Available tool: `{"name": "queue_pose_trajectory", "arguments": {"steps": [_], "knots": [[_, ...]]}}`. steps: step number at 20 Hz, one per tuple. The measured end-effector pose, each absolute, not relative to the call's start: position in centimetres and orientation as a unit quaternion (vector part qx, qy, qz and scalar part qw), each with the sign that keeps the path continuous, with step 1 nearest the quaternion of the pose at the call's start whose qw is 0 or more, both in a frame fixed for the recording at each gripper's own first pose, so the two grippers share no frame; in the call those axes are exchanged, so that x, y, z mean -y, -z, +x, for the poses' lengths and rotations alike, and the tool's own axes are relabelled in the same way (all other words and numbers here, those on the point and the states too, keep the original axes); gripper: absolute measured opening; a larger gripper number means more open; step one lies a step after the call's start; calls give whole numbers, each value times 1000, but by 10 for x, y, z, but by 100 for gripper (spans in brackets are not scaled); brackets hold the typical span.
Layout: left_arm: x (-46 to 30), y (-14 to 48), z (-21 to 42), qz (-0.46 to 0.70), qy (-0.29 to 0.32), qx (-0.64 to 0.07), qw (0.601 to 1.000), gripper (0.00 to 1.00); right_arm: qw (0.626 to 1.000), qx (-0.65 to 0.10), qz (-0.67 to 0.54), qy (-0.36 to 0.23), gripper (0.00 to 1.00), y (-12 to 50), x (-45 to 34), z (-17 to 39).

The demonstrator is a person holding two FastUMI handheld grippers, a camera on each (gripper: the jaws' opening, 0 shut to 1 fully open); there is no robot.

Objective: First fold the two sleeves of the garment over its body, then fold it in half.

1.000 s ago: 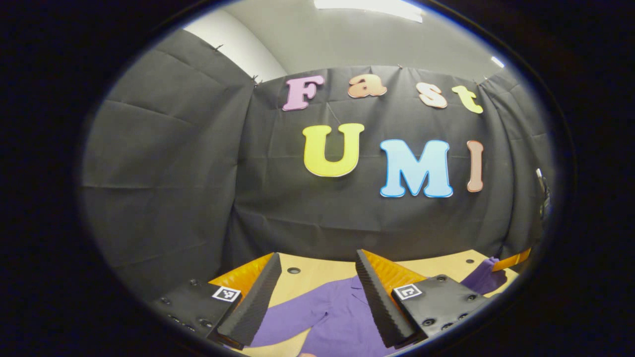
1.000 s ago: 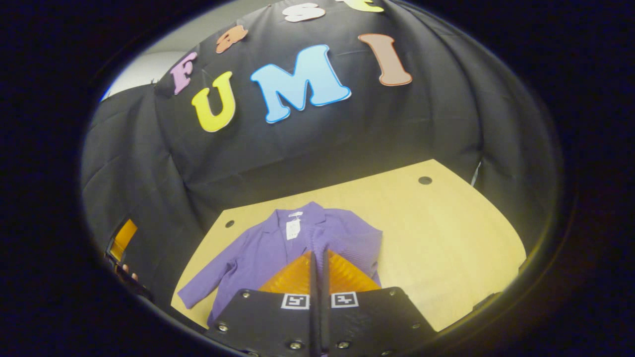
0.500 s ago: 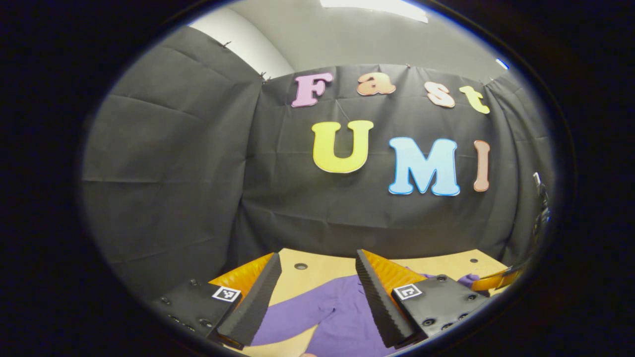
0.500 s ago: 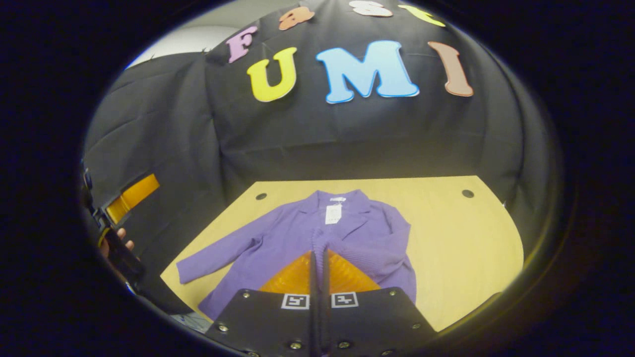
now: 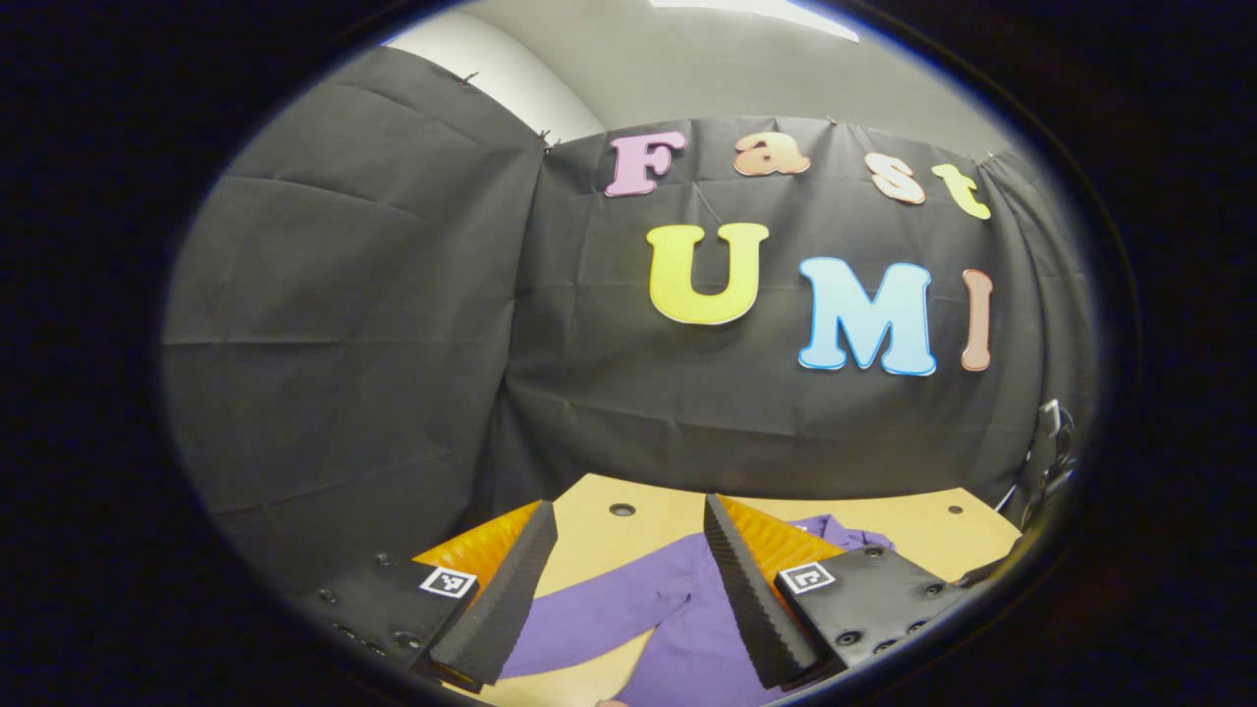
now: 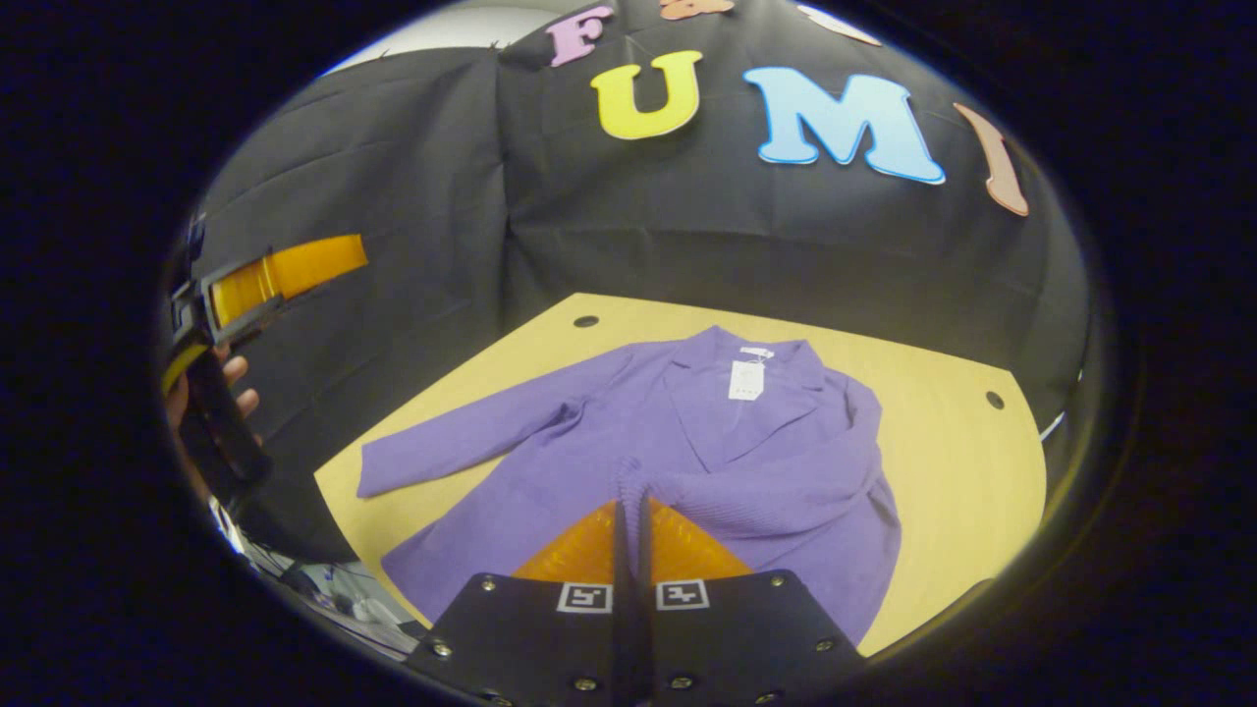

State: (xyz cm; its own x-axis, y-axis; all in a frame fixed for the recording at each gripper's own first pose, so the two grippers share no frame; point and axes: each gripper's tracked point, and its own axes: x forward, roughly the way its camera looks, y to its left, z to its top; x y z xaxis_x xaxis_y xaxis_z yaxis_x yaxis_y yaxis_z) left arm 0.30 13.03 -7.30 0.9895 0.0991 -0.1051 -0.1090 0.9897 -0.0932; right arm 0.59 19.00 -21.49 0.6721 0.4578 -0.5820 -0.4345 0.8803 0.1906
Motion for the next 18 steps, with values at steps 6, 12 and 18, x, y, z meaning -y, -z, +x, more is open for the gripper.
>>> {"name": "queue_pose_trajectory", "arguments": {"steps": [6, 12, 18], "knots": [[-137, 98, 6, -42, -64, -73, 994, 96, 904, -345, -7, -253, 2, 254, -212, -3], [-142, 110, 13, -51, -68, -85, 993, 96, 895, -357, -16, -266, 4, 268, -225, -10], [-139, 115, 16, -52, -65, -88, 993, 95, 880, -369, -5, -299, 14, 265, -243, -29]]}}
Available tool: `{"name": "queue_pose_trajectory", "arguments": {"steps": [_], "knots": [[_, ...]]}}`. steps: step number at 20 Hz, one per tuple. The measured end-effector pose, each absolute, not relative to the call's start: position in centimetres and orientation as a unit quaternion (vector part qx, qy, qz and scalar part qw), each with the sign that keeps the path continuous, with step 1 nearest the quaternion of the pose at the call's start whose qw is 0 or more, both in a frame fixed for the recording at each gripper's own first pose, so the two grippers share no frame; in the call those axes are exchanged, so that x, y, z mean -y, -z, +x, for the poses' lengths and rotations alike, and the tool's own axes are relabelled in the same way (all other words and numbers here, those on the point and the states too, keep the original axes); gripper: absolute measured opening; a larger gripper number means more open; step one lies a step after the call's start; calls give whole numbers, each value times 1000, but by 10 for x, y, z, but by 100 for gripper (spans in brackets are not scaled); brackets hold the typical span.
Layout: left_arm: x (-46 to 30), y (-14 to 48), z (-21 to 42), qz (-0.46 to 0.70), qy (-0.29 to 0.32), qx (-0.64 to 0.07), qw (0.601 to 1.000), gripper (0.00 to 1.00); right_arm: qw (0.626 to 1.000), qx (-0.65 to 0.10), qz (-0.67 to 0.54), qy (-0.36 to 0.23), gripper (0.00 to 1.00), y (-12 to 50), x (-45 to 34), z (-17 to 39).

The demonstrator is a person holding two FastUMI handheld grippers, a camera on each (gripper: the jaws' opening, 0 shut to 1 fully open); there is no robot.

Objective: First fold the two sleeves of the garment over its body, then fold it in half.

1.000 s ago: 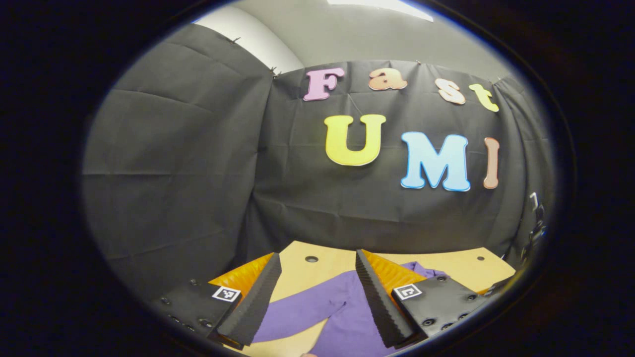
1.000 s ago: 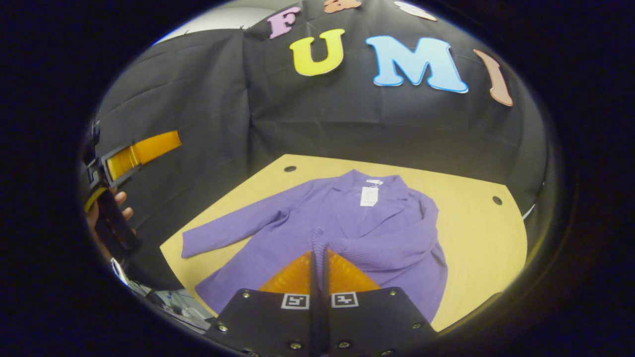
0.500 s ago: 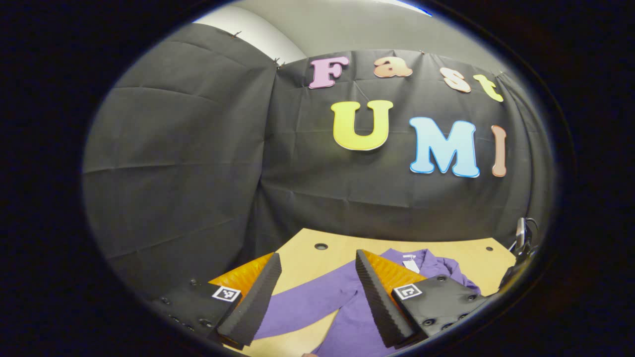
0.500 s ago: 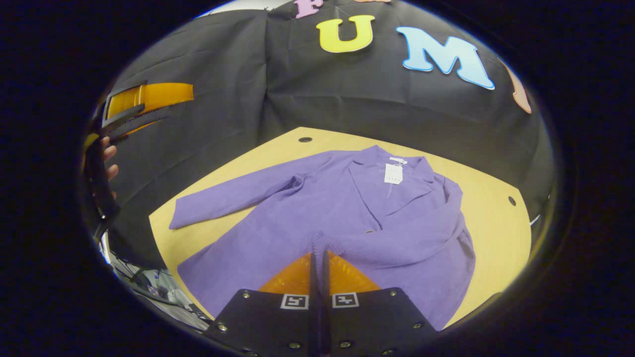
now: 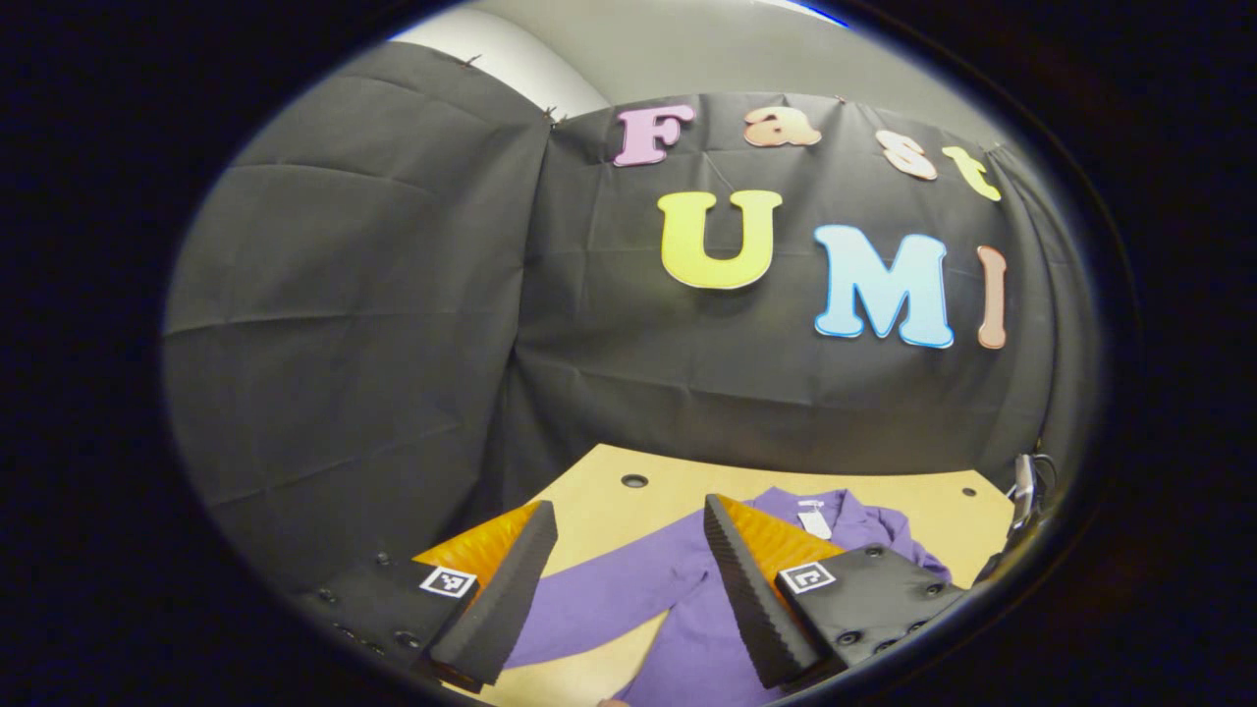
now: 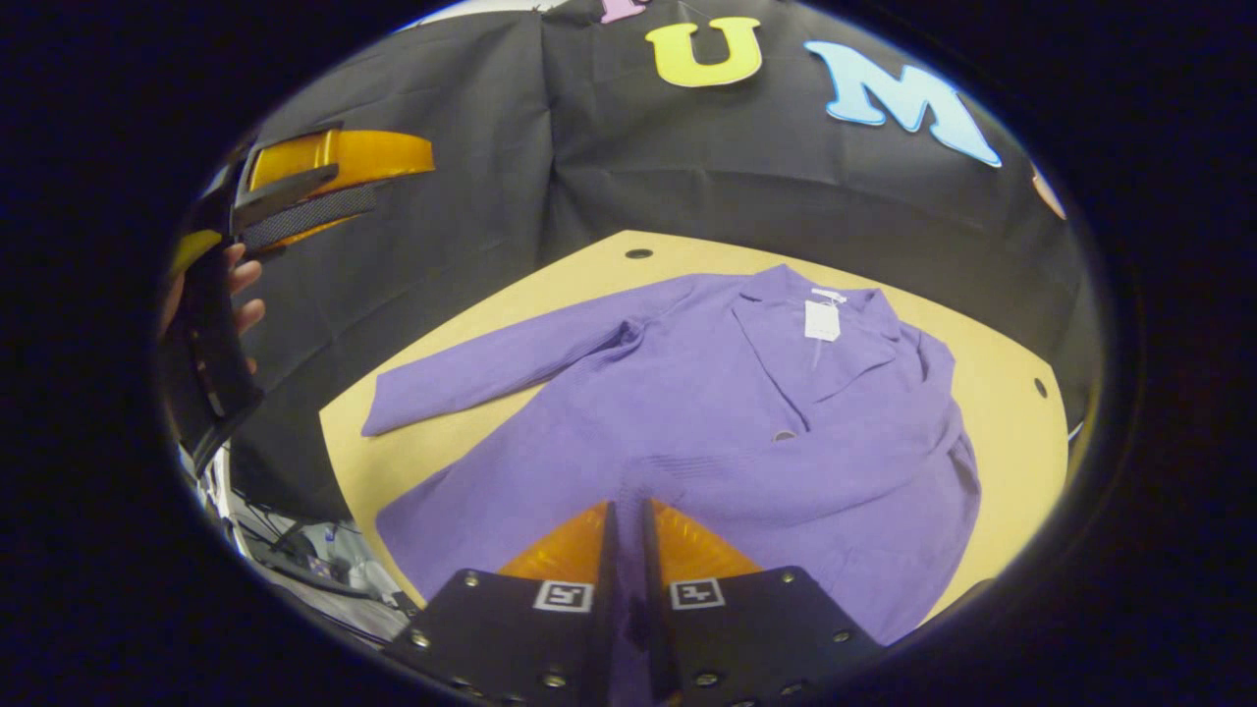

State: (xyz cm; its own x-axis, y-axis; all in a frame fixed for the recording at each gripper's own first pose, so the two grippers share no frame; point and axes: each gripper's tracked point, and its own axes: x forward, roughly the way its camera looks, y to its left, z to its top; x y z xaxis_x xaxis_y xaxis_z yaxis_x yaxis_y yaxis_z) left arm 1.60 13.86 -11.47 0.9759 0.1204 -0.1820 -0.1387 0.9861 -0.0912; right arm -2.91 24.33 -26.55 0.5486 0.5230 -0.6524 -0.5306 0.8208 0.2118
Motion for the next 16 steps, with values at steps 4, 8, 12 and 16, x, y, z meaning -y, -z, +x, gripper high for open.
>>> {"name": "queue_pose_trajectory", "arguments": {"steps": [4, 8, 12, 16], "knots": [[-139, 118, 18, -59, -67, -92, 992, 95, 888, -346, -10, -301, 52, 249, -241, -28], [-140, 125, 22, -65, -74, -100, 990, 95, 904, -320, -34, -281, 72, 231, -227, -18], [-158, 145, 23, -78, -112, -118, 984, 96, 918, -289, -31, -268, 73, 201, -221, -13], [-188, 184, 24, -90, -173, -157, 968, 96, 929, -270, -23, -252, 72, 172, -212, -9]]}}
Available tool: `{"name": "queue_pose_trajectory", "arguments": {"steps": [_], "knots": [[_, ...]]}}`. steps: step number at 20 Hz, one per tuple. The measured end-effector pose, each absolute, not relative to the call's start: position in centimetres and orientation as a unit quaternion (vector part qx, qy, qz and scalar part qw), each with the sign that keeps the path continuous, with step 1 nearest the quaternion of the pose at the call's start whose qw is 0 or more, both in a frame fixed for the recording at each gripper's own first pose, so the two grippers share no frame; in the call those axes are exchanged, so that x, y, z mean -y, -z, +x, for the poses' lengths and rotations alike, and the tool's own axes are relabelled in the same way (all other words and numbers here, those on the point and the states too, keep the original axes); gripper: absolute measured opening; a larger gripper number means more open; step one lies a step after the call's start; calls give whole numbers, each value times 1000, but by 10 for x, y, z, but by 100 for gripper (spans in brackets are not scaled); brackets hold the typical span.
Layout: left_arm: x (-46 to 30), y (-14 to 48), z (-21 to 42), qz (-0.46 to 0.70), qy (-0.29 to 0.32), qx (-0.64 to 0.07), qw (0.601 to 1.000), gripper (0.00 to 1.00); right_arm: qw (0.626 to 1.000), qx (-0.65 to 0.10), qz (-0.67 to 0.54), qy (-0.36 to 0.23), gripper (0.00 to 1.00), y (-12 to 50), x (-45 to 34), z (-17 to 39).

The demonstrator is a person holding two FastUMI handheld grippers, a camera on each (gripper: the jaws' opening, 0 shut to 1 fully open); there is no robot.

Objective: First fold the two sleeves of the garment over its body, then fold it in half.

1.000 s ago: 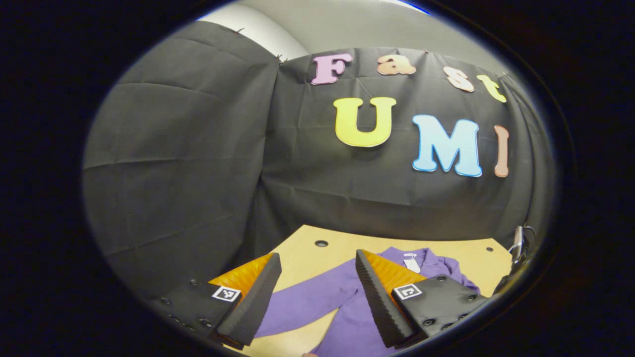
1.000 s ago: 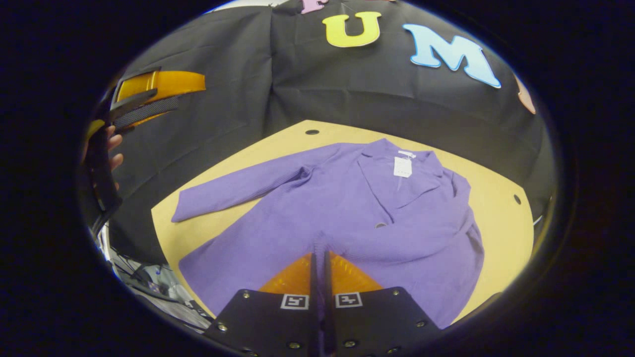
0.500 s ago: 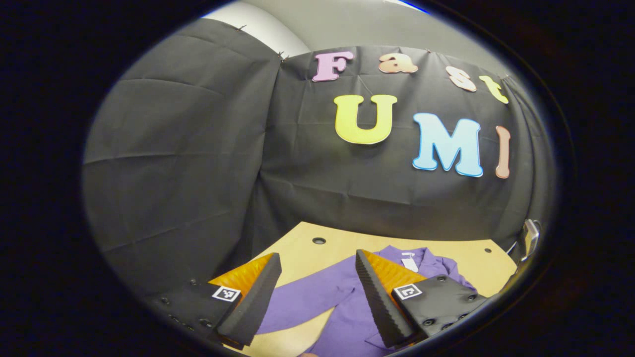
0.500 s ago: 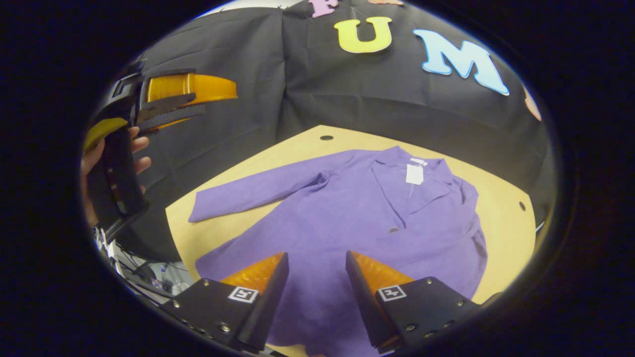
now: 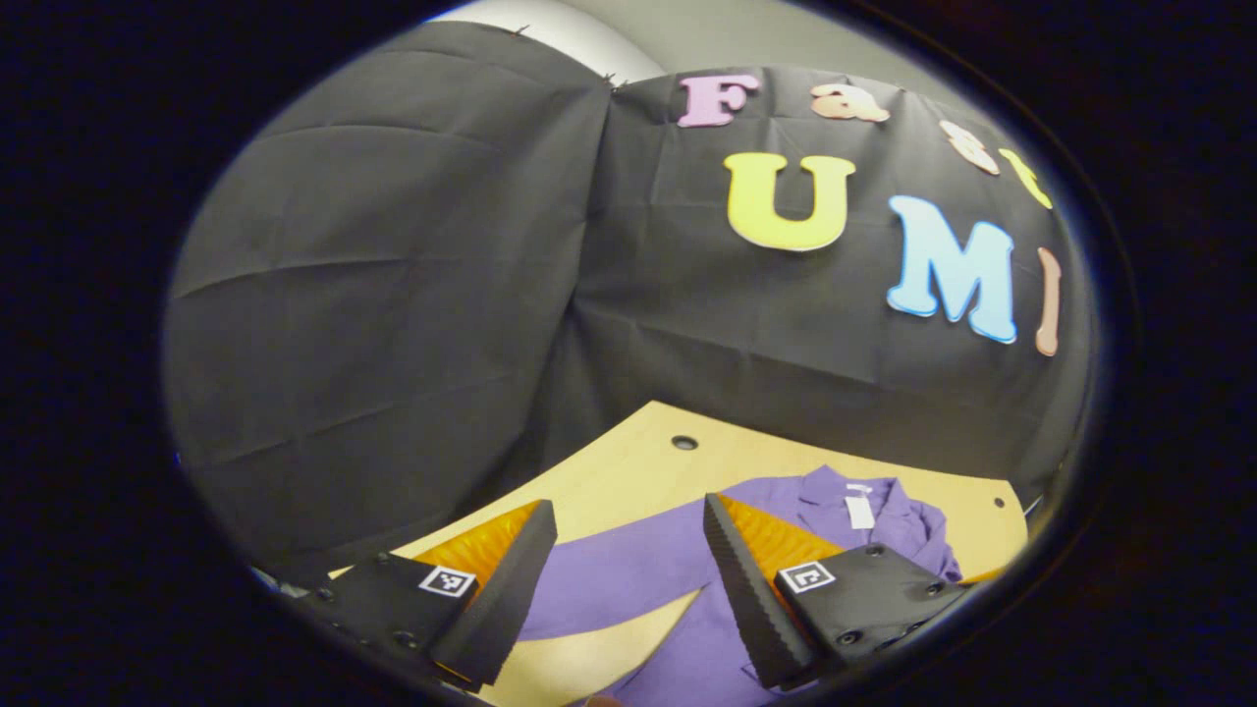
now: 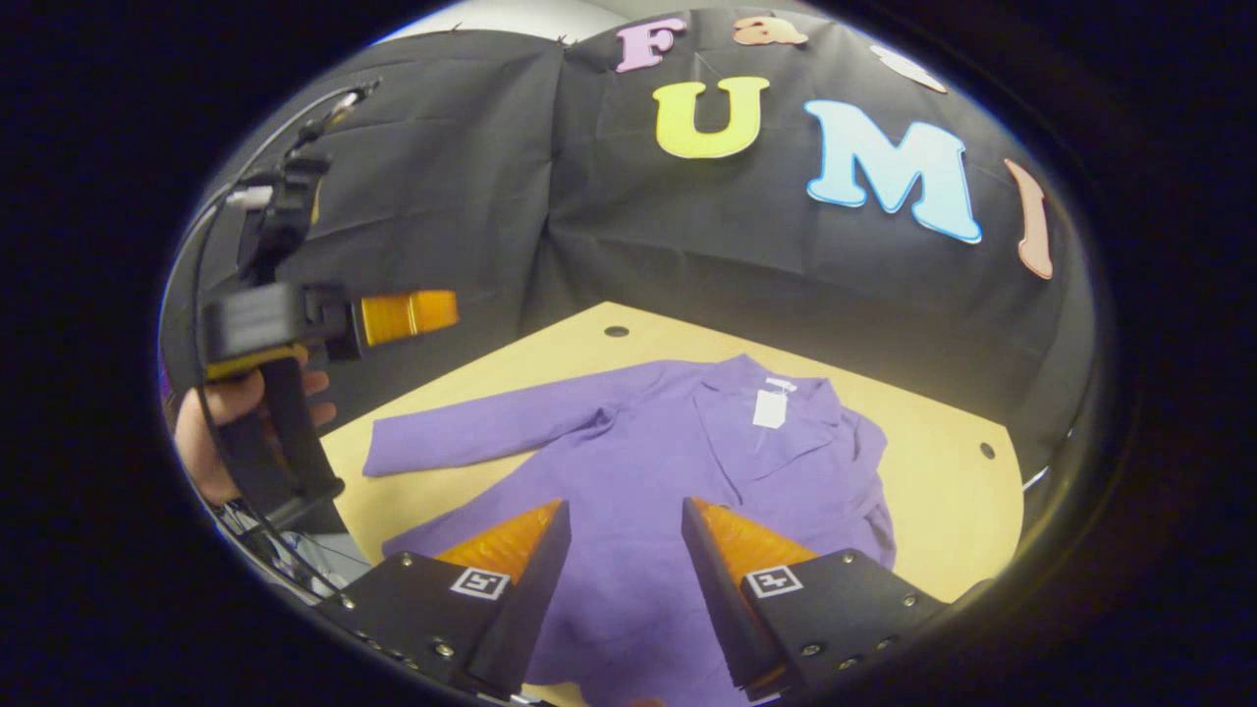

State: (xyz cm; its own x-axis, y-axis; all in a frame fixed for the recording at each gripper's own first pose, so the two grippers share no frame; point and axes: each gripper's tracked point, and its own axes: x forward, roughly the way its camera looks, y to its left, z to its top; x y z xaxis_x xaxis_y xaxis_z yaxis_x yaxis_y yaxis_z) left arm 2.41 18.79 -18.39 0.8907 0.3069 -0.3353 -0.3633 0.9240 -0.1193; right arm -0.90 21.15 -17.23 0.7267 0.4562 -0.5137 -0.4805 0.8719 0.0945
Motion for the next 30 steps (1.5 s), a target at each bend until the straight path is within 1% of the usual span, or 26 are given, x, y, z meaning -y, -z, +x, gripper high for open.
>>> {"name": "queue_pose_trajectory", "arguments": {"steps": [4, 5, 7, 8, 10, 11, 13, 14, 18, 20, 21, 22, 23, 24, 25, 26, 29, 30], "knots": [[-224, 223, 15, -101, -227, -195, 949, 96, 937, -256, -12, -236, 74, 153, -202, 0], [-234, 234, 11, -106, -241, -205, 943, 96, 939, -254, -11, -233, 72, 150, -200, 1], [-254, 251, 3, -122, -269, -223, 929, 97, 943, -247, -7, -223, 72, 143, -194, 4], [-263, 258, -1, -131, -283, -229, 922, 94, 945, -243, -4, -219, 72, 141, -192, 5], [-281, 274, -11, -143, -311, -245, 907, 96, 944, -247, 2, -217, 72, 139, -193, 5], [-290, 280, -18, -148, -324, -253, 900, 94, 944, -248, 3, -217, 72, 139, -191, 5], [-301, 293, -25, -154, -340, -268, 888, 96, 944, -249, 3, -216, 72, 137, -191, 6], [-305, 299, -29, -155, -345, -277, 883, 94, 943, -251, 3, -217, 72, 138, -192, 6], [-315, 326, -35, -157, -355, -315, 866, 95, 942, -256, 2, -216, 72, 139, -193, 3], [-317, 345, -36, -178, -358, -338, 852, 95, 941, -259, 4, -216, 72, 138, -193, 1], [-318, 350, -39, -189, -359, -348, 845, 97, 941, -261, 4, -215, 72, 139, -193, -1], [-319, 356, -41, -198, -361, -357, 838, 95, 941, -264, 2, -213, 72, 139, -191, -2], [-324, 364, -43, -203, -364, -365, 833, 97, 940, -266, 1, -212, 72, 141, -191, -2], [-327, 370, -43, -207, -366, -370, 828, 96, 939, -269, 0, -212, 72, 142, -191, -2], [-332, 376, -45, -209, -368, -375, 825, 95, 939, -271, -1, -212, 72, 144, -191, -3], [-334, 381, -44, -212, -367, -380, 823, 99, 939, -273, -2, -212, 72, 145, -191, -3], [-334, 397, -39, -209, -353, -402, 819, 95, 937, -277, -3, -214, 72, 148, -195, -5], [-333, 399, -37, -201, -354, -410, 816, 96, 936, -278, -3, -216, 72, 148, -197, -6]]}}
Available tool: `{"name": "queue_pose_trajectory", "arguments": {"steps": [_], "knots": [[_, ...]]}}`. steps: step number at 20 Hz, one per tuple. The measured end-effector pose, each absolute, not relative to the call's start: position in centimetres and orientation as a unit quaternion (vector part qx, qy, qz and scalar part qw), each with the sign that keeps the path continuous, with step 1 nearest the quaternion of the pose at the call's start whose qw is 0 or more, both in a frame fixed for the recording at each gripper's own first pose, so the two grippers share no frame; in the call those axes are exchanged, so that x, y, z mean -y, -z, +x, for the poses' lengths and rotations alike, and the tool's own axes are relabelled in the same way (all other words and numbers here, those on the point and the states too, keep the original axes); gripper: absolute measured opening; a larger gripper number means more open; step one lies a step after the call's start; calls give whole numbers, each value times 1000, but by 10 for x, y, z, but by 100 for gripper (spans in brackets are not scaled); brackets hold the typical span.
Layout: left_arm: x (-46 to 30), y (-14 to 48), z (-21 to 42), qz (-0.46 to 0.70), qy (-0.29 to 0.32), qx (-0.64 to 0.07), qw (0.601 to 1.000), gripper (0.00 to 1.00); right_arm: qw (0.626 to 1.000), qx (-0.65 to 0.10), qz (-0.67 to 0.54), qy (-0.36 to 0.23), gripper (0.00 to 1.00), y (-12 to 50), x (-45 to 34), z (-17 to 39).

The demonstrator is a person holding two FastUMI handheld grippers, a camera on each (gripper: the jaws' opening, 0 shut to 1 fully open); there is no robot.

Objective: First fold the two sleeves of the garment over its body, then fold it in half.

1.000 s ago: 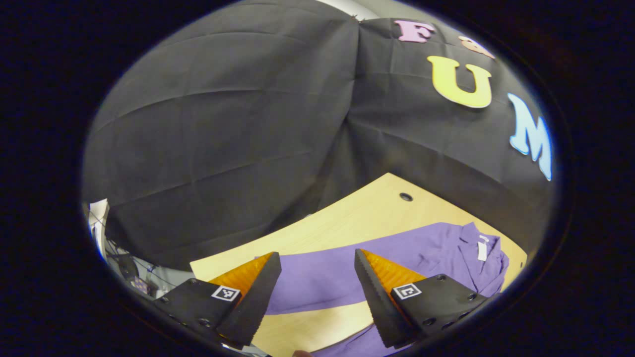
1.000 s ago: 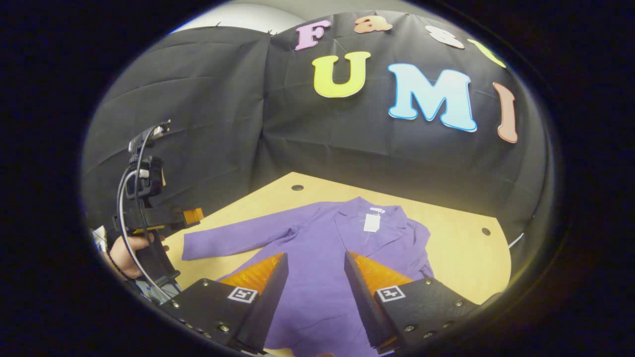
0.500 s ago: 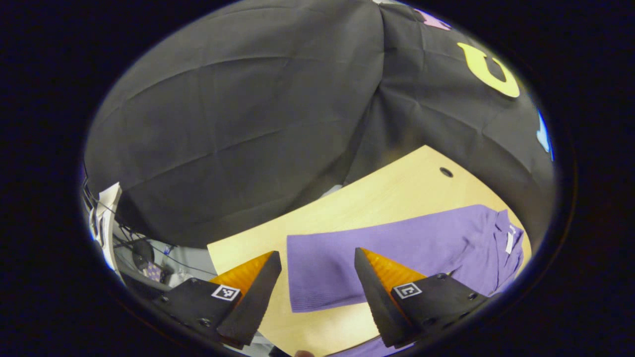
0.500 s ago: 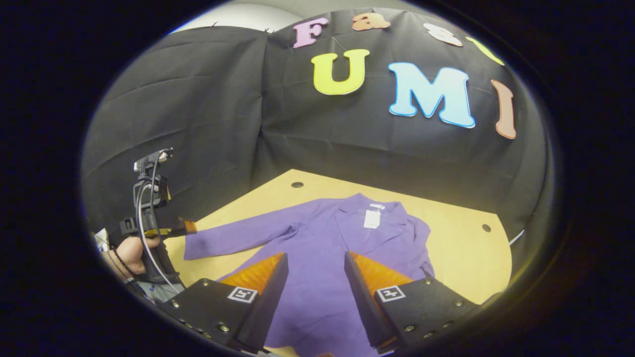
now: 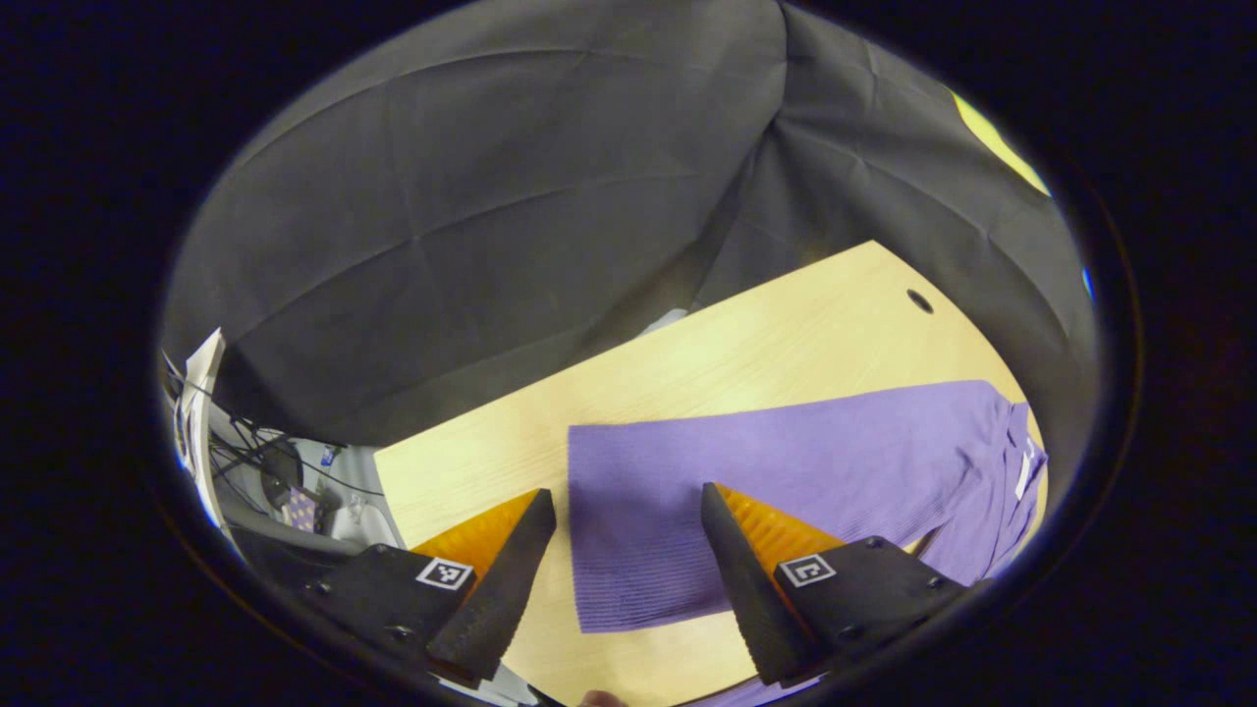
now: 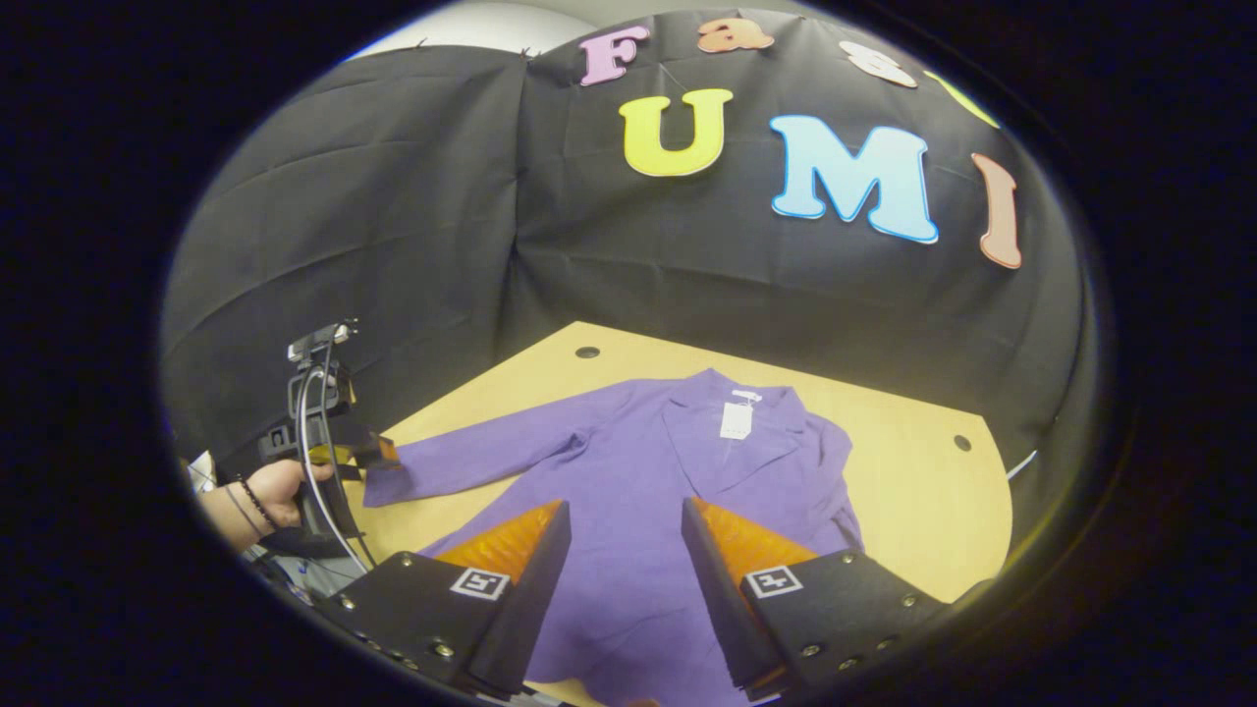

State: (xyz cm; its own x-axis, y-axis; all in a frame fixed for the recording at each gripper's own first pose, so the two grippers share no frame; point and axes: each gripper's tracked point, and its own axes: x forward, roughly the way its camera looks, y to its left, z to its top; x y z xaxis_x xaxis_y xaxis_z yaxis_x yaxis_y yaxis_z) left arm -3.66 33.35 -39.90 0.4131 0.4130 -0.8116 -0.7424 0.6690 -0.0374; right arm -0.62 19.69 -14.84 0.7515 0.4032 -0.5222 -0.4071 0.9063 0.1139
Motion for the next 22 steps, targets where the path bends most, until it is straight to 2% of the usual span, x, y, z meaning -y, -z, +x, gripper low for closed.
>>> {"name": "queue_pose_trajectory", "arguments": {"steps": [2, 3, 4, 8, 13, 15, 16, 22], "knots": [[-331, 401, -29, -186, -346, -415, 820, 98, 934, -280, -6, -221, 72, 150, -201, -6], [-330, 403, -29, -177, -344, -422, 820, 96, 934, -280, -8, -223, 72, 152, -203, -7], [-328, 404, -29, -165, -338, -428, 822, 99, 933, -281, -9, -224, 72, 152, -204, -9], [-320, 404, -16, -154, -324, -427, 830, 79, 934, -280, -3, -222, 72, 154, -207, -8], [-302, 410, 2, -152, -306, -424, 838, 21, 937, -277, 4, -214, 72, 156, -203, -4], [-302, 410, 3, -148, -294, -424, 843, 19, 938, -277, 8, -208, 72, 157, -200, -3], [-303, 408, 5, -150, -296, -424, 843, 7, 939, -277, 11, -205, 72, 158, -198, -3], [-294, 401, 4, -203, -264, -412, 848, 7, 942, -278, 16, -186, 72, 161, -185, 0]]}}
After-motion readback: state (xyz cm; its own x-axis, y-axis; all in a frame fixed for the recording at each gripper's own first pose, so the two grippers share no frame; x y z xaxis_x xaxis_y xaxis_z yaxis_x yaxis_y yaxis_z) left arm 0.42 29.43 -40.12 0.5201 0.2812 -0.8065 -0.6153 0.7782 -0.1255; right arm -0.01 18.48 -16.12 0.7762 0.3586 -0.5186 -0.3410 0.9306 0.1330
